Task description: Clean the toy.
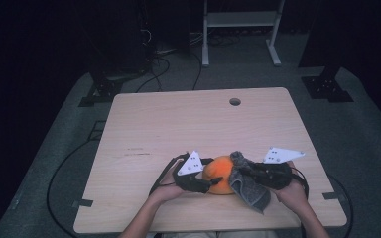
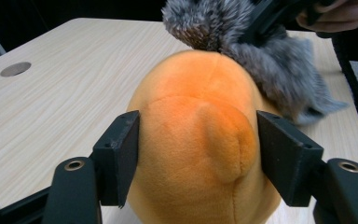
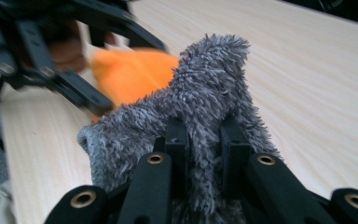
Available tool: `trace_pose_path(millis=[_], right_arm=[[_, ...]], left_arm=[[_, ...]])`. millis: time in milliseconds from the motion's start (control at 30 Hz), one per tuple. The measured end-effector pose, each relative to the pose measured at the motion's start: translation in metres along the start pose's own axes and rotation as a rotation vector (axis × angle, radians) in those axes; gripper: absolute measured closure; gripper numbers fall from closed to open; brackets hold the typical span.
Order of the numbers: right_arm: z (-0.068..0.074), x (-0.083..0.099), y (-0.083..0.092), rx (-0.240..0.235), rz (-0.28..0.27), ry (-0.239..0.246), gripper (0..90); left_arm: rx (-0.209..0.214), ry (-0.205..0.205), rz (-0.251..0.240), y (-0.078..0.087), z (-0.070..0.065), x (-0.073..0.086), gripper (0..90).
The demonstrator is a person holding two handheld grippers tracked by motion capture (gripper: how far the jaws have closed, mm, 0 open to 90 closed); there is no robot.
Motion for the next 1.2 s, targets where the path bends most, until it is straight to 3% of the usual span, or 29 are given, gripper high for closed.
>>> trace_pose_path(millis=[133, 200, 267, 367, 467, 533, 567, 633, 700, 767, 867, 933, 1000, 1067, 1133, 1200], right_arm=[[-0.025, 0.024, -0.006, 0.041, 0.081, -0.064, 76.1], [-0.031, 0.031, -0.005, 0.034, 0.101, -0.088, 76.3], [-0.030, 0.026, -0.001, 0.015, 0.072, -0.087, 76.3], [-0.017, 0.008, 0.008, -0.053, -0.009, -0.074, 76.0], [-0.008, 0.011, 0.002, -0.077, 0.025, -0.037, 75.0], [-0.010, 0.018, -0.002, -0.086, 0.045, -0.059, 75.3], [-0.013, 0.021, -0.004, -0.081, 0.060, -0.066, 75.5], [-0.022, 0.032, -0.007, -0.025, 0.119, -0.052, 75.9], [-0.027, 0.041, -0.008, -0.010, 0.152, -0.056, 76.0], [-0.025, 0.036, -0.005, -0.012, 0.126, -0.055, 76.0], [-0.012, 0.012, 0.005, -0.045, 0.020, -0.051, 76.0], [-0.006, 0.004, 0.005, -0.057, -0.010, -0.042, 75.9], [-0.005, 0.008, 0.000, -0.051, 0.011, -0.032, 76.0], [-0.011, 0.018, -0.005, -0.053, 0.038, -0.071, 76.1], [-0.021, 0.030, -0.008, -0.012, 0.096, -0.078, 76.4], [-0.024, 0.035, -0.005, -0.005, 0.107, -0.076, 76.3]], left_arm=[[0.021, 0.007, -0.011, 0.004, -0.002, 0.005, 34.2], [0.029, -0.010, -0.007, 0.006, -0.004, 0.006, 34.2], [0.032, -0.013, -0.004, 0.008, -0.004, 0.008, 34.2], [0.039, -0.010, -0.001, 0.008, -0.003, 0.010, 34.3], [0.038, 0.008, 0.008, 0.011, 0.000, 0.012, 34.1], [0.040, 0.017, 0.007, 0.011, 0.000, 0.014, 33.8], [0.035, 0.021, 0.011, 0.012, 0.001, 0.015, 33.6], [0.034, 0.027, 0.010, 0.014, 0.002, 0.015, 33.1], [0.034, 0.031, 0.008, 0.015, 0.002, 0.016, 32.8], [0.036, 0.022, 0.004, 0.012, 0.000, 0.015, 32.8], [0.041, 0.006, 0.001, 0.007, -0.002, 0.013, 32.8], [0.043, 0.007, 0.004, 0.007, -0.002, 0.013, 32.9], [0.042, 0.022, 0.003, 0.008, 0.000, 0.014, 32.7], [0.041, 0.037, 0.003, 0.009, 0.002, 0.014, 32.6], [0.041, 0.038, 0.004, 0.009, 0.003, 0.015, 32.4], [0.039, 0.038, 0.005, 0.009, 0.002, 0.015, 32.4]])
Point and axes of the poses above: each handheld gripper's, and its own axes: y roughly backward along the jaws, x roughly out of its underside, z roughly to its left, the point moved 7 cm from there along -y, roughly forward along the jaws, and after that the axes turned 9 degrees about x, right-handed, at the moved point
